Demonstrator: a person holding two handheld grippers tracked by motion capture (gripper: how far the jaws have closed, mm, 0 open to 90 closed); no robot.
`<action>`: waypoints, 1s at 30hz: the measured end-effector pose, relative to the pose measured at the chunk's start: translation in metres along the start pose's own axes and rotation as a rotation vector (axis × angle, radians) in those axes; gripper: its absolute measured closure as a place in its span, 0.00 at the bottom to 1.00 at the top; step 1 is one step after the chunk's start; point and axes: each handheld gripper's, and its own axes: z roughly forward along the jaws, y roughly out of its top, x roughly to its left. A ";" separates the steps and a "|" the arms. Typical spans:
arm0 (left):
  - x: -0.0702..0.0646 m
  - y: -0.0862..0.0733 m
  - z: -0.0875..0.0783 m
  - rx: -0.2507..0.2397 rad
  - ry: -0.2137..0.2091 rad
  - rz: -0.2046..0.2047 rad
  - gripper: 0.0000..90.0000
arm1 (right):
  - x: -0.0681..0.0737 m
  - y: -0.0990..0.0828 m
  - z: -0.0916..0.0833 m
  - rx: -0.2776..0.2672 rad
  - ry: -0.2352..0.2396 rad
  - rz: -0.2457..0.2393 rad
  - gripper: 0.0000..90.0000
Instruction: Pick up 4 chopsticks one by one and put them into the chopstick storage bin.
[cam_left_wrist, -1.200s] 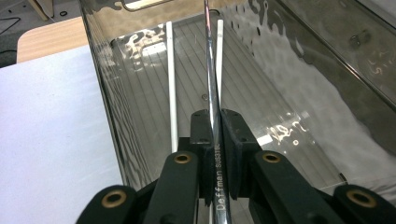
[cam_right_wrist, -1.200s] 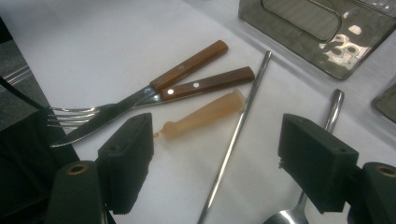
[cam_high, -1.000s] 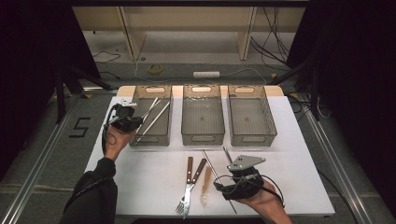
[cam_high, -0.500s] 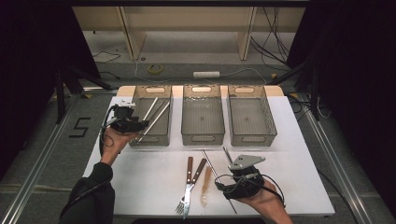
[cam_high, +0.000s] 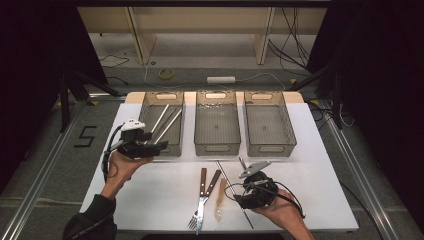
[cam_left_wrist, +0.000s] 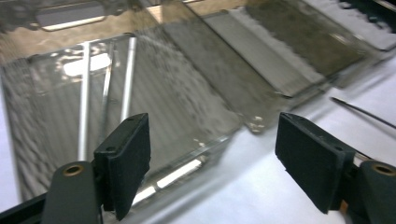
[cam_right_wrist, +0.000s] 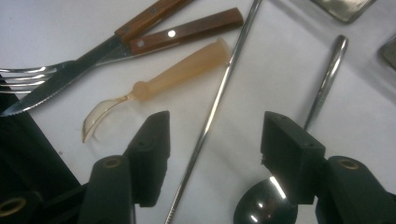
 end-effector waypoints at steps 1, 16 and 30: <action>-0.003 -0.002 -0.002 -0.013 -0.011 0.000 0.27 | 0.000 0.001 0.002 0.016 0.001 0.003 0.50; -0.029 -0.035 -0.028 -0.073 -0.085 0.020 0.20 | -0.005 0.024 0.026 0.172 0.006 -0.019 0.59; -0.046 -0.053 -0.033 -0.074 -0.108 0.075 0.18 | -0.007 0.037 0.038 0.242 0.026 -0.041 0.66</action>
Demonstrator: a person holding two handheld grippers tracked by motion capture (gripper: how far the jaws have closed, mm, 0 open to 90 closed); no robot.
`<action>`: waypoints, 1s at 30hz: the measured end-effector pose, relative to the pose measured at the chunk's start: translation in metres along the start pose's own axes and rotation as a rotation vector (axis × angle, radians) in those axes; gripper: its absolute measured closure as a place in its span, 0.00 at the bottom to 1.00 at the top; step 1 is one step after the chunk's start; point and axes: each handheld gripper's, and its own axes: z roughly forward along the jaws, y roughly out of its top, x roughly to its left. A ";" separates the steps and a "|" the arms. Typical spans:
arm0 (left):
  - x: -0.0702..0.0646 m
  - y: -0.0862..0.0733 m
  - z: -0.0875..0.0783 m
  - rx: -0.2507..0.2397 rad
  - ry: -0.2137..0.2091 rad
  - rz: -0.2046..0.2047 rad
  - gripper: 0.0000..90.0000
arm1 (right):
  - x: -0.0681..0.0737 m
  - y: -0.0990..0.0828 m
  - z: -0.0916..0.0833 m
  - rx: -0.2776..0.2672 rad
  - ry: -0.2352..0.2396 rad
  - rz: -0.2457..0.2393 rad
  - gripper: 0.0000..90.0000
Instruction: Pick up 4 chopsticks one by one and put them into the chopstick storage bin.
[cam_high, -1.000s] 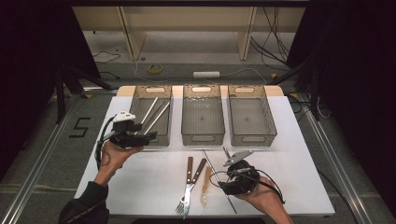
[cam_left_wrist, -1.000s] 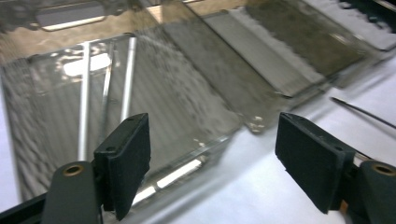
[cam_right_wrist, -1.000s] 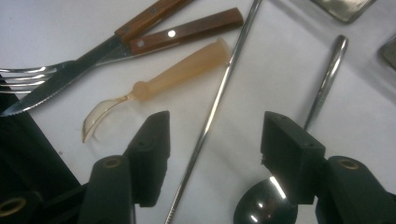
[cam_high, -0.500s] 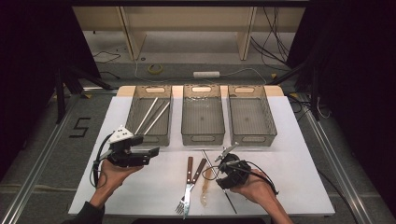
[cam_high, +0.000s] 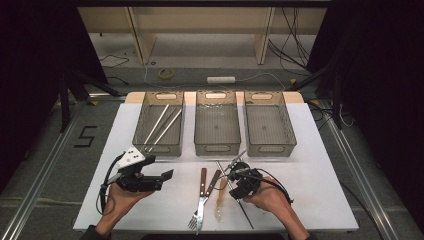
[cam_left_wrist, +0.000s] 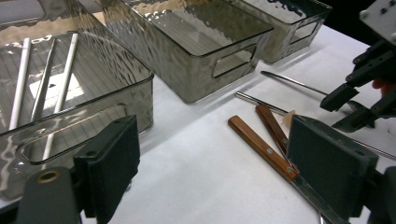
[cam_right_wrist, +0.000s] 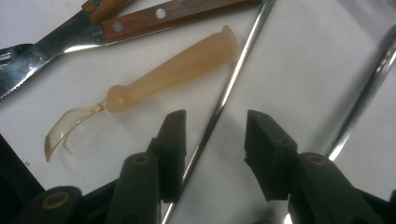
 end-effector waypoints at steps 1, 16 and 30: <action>-0.001 -0.001 0.000 -0.004 -0.001 0.001 0.18 | 0.000 0.001 0.001 0.003 0.003 -0.001 0.67; -0.006 -0.005 0.000 0.011 0.003 0.020 0.18 | -0.001 0.011 0.012 0.066 0.001 -0.008 0.81; -0.009 -0.006 0.000 0.012 0.002 0.032 0.18 | -0.001 0.014 0.016 0.093 0.014 0.005 0.87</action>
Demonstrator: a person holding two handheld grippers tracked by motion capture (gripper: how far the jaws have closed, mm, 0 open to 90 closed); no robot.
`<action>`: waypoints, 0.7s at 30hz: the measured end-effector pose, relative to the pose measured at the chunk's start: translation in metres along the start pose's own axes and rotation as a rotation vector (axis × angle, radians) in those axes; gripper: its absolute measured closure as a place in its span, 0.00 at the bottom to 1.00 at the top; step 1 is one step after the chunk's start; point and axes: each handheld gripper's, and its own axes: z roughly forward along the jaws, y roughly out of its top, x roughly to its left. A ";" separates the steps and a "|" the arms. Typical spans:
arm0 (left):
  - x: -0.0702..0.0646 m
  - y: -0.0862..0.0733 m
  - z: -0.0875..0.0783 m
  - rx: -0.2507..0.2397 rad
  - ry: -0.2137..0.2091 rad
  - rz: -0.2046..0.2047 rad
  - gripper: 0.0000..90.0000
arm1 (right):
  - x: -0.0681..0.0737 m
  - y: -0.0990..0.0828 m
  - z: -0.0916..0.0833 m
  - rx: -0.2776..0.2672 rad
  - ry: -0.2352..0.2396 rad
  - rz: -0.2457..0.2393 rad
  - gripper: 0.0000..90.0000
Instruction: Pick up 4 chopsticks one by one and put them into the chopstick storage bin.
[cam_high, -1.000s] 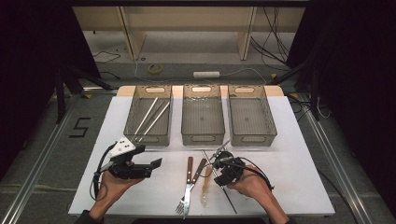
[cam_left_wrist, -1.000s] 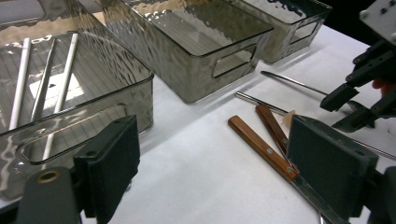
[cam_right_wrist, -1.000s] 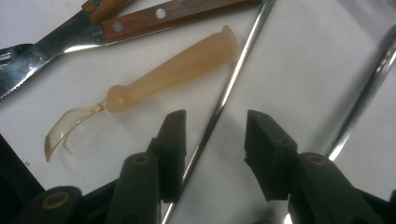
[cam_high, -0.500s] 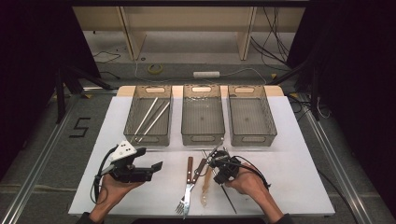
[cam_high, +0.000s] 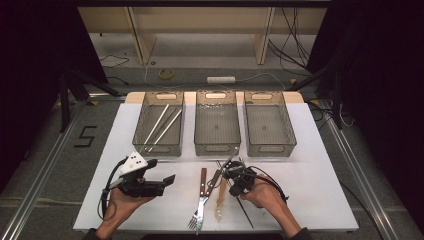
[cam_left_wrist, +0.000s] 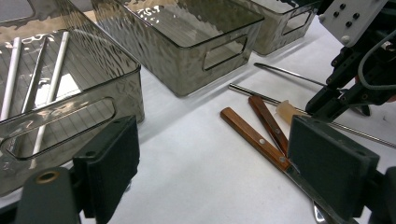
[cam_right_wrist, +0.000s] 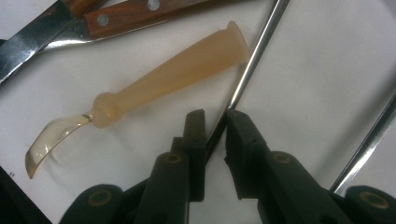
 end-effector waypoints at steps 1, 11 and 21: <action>0.000 0.000 0.000 0.000 -0.002 0.000 0.18 | 0.000 0.000 0.000 -0.001 -0.001 -0.005 0.88; -0.003 0.000 -0.001 0.003 -0.003 0.010 0.18 | 0.000 0.002 0.003 0.020 -0.026 0.016 0.84; -0.004 0.000 -0.001 0.007 -0.004 0.014 0.18 | -0.001 0.002 0.003 0.020 -0.030 0.026 0.88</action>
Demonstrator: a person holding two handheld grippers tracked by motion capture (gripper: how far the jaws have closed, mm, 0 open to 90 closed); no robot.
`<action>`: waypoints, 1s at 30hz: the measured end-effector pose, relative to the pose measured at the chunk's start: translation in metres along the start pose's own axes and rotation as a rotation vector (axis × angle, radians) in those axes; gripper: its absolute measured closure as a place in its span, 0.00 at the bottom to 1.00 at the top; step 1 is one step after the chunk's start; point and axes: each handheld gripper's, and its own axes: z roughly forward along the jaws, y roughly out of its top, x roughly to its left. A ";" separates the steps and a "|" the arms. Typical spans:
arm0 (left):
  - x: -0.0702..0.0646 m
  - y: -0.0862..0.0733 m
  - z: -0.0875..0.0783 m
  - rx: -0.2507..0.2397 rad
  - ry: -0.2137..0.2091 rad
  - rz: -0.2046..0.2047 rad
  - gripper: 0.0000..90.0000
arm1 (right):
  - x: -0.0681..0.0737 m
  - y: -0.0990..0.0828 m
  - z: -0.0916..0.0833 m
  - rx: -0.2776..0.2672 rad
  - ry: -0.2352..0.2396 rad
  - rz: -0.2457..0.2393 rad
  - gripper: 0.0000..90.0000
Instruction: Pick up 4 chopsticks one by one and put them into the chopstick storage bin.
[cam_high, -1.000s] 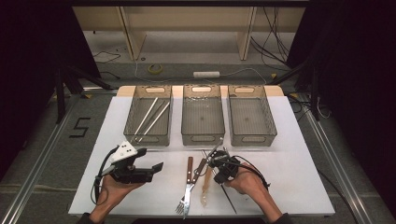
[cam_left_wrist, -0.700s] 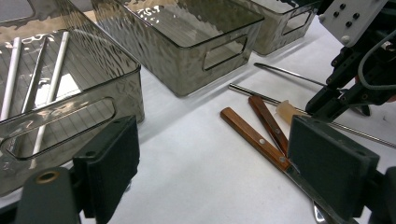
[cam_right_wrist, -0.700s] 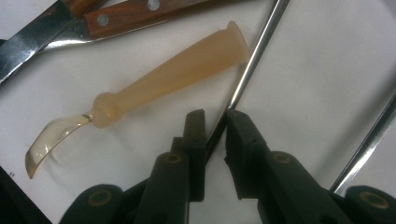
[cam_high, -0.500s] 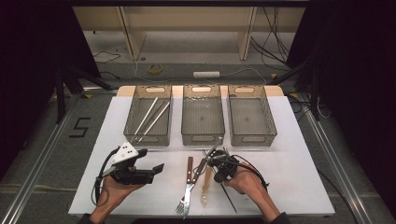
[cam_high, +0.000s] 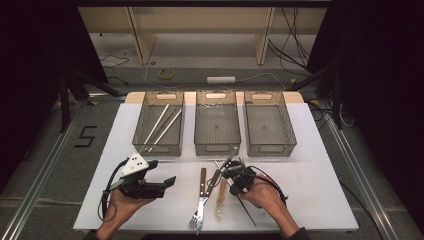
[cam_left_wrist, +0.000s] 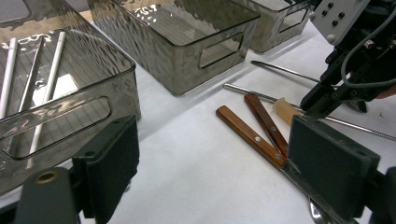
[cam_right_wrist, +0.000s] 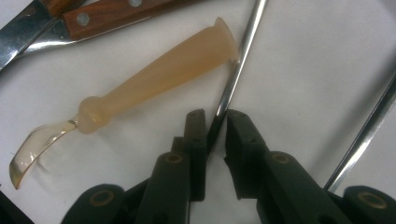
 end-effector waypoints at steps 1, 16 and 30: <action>0.000 0.000 0.000 0.001 0.000 0.001 0.18 | 0.000 0.000 0.000 -0.001 0.000 0.005 0.89; -0.003 0.000 -0.001 0.000 -0.006 0.008 0.18 | -0.008 -0.007 -0.001 -0.043 0.019 0.069 0.95; -0.003 -0.001 0.000 0.012 -0.012 0.013 0.18 | -0.011 -0.012 -0.005 -0.076 0.018 0.093 0.96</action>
